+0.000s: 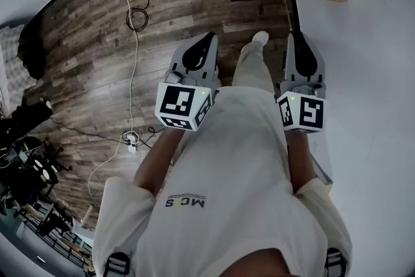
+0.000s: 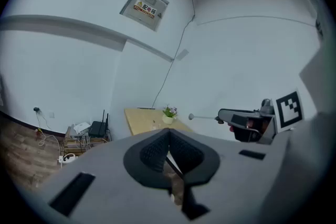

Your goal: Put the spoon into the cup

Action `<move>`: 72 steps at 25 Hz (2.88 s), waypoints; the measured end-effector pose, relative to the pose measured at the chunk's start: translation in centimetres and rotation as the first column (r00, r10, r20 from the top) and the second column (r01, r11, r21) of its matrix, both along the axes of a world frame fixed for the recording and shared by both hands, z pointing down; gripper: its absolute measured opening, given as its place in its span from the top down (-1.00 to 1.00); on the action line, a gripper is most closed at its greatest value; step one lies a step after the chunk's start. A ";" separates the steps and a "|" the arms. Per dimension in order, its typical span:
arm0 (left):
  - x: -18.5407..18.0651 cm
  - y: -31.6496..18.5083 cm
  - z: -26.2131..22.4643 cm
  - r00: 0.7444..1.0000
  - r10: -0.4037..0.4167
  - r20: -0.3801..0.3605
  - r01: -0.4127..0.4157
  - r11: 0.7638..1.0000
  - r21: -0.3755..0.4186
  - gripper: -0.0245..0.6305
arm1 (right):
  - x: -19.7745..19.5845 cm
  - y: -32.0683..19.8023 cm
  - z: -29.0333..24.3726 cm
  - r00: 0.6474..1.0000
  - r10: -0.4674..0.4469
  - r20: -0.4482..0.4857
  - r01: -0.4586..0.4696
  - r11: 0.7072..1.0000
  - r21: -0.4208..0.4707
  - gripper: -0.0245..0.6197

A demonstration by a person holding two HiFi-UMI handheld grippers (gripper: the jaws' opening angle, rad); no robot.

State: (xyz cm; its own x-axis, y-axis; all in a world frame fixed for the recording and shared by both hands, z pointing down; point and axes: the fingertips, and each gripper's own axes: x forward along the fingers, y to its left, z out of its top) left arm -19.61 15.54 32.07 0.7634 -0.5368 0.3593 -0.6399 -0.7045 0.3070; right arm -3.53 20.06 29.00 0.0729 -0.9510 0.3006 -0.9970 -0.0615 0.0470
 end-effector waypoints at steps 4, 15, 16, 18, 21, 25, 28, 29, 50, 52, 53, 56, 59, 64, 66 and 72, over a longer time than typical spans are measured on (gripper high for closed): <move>-0.9 2.9 -0.7 1.000 0.024 -0.005 -0.024 1.000 -0.016 0.89 | -2.1 4.0 -1.2 1.000 -0.021 0.016 0.021 1.000 0.015 0.75; 2.8 8.4 -4.0 0.999 0.039 -0.023 -0.038 0.999 0.034 0.89 | -2.3 9.1 -2.6 0.992 -0.082 0.092 0.074 0.994 0.082 0.75; 3.3 8.8 -4.2 0.999 0.039 -0.019 -0.038 0.999 0.036 0.89 | -1.7 9.4 -3.0 0.994 -0.078 0.080 0.071 0.994 0.085 0.75; 4.7 9.8 -4.3 0.999 0.044 -0.005 -0.044 0.998 0.040 0.89 | -0.2 10.5 -3.0 0.995 -0.060 0.075 0.054 0.995 0.083 0.75; 6.3 11.5 -4.6 0.999 0.044 0.022 -0.045 0.998 0.051 0.89 | 2.0 12.5 -2.6 0.993 -0.046 0.108 0.037 0.996 0.083 0.75; 8.5 13.5 -5.4 0.998 0.029 0.048 -0.032 0.997 0.074 0.89 | 5.0 14.9 -3.2 0.991 -0.053 0.119 0.040 0.993 0.114 0.75; 10.3 14.5 -4.7 0.998 0.012 0.060 -0.016 0.997 0.079 0.89 | 7.1 16.0 -2.8 0.992 -0.067 0.103 0.053 0.990 0.131 0.75; 10.9 14.6 -4.4 0.998 0.005 0.062 -0.010 0.997 0.074 0.89 | 7.8 15.9 -2.7 0.992 -0.073 0.101 0.060 0.990 0.131 0.75; 17.5 -3.3 -2.0 0.999 -0.034 0.031 0.033 0.998 0.050 0.89 | 14.2 -1.9 0.4 0.985 -0.120 0.124 0.111 0.991 0.079 0.75; 18.3 -6.7 -2.0 0.999 -0.026 0.025 0.025 0.999 0.040 0.89 | 14.7 -5.6 0.3 0.985 -0.121 0.121 0.113 0.991 0.075 0.75; 18.8 -8.4 -2.1 1.000 -0.022 0.022 0.021 0.999 0.037 0.89 | 14.9 -7.5 0.2 0.985 -0.121 0.120 0.113 0.991 0.071 0.75; 19.6 -13.1 -2.2 1.000 -0.012 0.012 0.012 0.999 0.031 0.89 | 15.5 -12.5 0.2 0.986 -0.118 0.118 0.112 0.992 0.058 0.75; 19.6 -16.4 -1.9 1.000 -0.019 0.003 0.019 1.000 0.018 0.89 | 15.6 -16.0 0.2 0.986 -0.129 0.105 0.124 0.991 0.048 0.75; 20.1 -21.1 -1.2 0.999 -0.050 0.014 0.050 0.999 0.015 0.89 | 16.4 -20.9 0.5 0.983 -0.159 0.096 0.156 0.987 0.045 0.75; 20.3 -22.1 -0.9 0.997 -0.069 0.017 0.069 0.998 0.006 0.89 | 16.7 -22.2 1.0 0.978 -0.183 0.097 0.180 0.983 0.034 0.75; 21.3 -23.9 -0.5 0.992 -0.118 0.047 0.118 0.993 -0.009 0.89 | 17.8 -25.3 2.0 0.959 -0.264 0.100 0.265 0.964 0.009 0.75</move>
